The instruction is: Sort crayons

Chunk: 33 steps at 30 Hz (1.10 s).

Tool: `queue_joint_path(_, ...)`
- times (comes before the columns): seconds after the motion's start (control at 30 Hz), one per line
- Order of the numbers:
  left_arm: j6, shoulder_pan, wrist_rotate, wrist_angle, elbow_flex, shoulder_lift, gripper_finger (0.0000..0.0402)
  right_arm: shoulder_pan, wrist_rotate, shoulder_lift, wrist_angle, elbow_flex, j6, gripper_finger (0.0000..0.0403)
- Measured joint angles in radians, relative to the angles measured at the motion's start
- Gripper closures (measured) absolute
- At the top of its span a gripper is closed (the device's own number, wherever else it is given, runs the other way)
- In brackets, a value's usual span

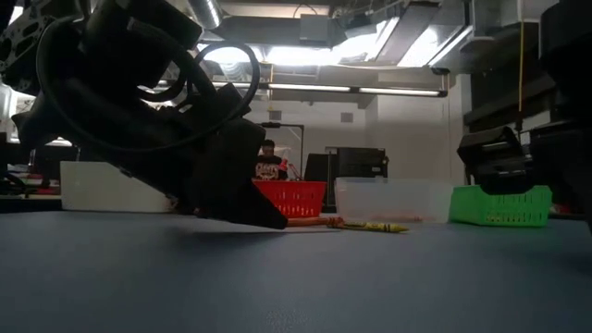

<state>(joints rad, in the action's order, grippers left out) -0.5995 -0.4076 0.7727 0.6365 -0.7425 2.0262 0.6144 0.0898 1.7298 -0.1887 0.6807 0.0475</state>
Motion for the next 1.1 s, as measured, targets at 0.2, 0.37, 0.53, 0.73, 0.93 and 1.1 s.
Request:
queue_joint_path(0.2,0.0,0.0,0.0,0.0,0.0,0.0,0.0396,0.001,-0.02,0.0,0.002,0.0,0.0,0.0384)
queue_joint_path(0.37,0.0,0.0,0.0,0.0,0.0,0.0,0.0396,0.001,-0.027,0.001,0.001,-0.001,0.0,0.0384)
queue_joint_path(0.53,0.0,0.0,0.0,0.0,0.0,0.0,0.0396,0.0,-0.036,0.002,-0.003,-0.002,0.0,0.0373)
queue_joint_path(0.73,0.0,0.0,0.0,0.0,0.0,0.0,0.0396,-0.001,-0.075,0.0,-0.046,-0.002,-0.055,0.0385)
queue_joint_path(0.93,0.0,0.0,0.0,0.0,-0.001,-0.002,0.0396,-0.031,-0.096,-0.002,-0.027,0.041,-0.086,0.0382)
queue_joint_path(1.1,0.0,0.0,0.0,0.0,-0.001,-0.002,0.0396,-0.074,-0.089,-0.003,0.025,0.086,-0.145,0.0381)
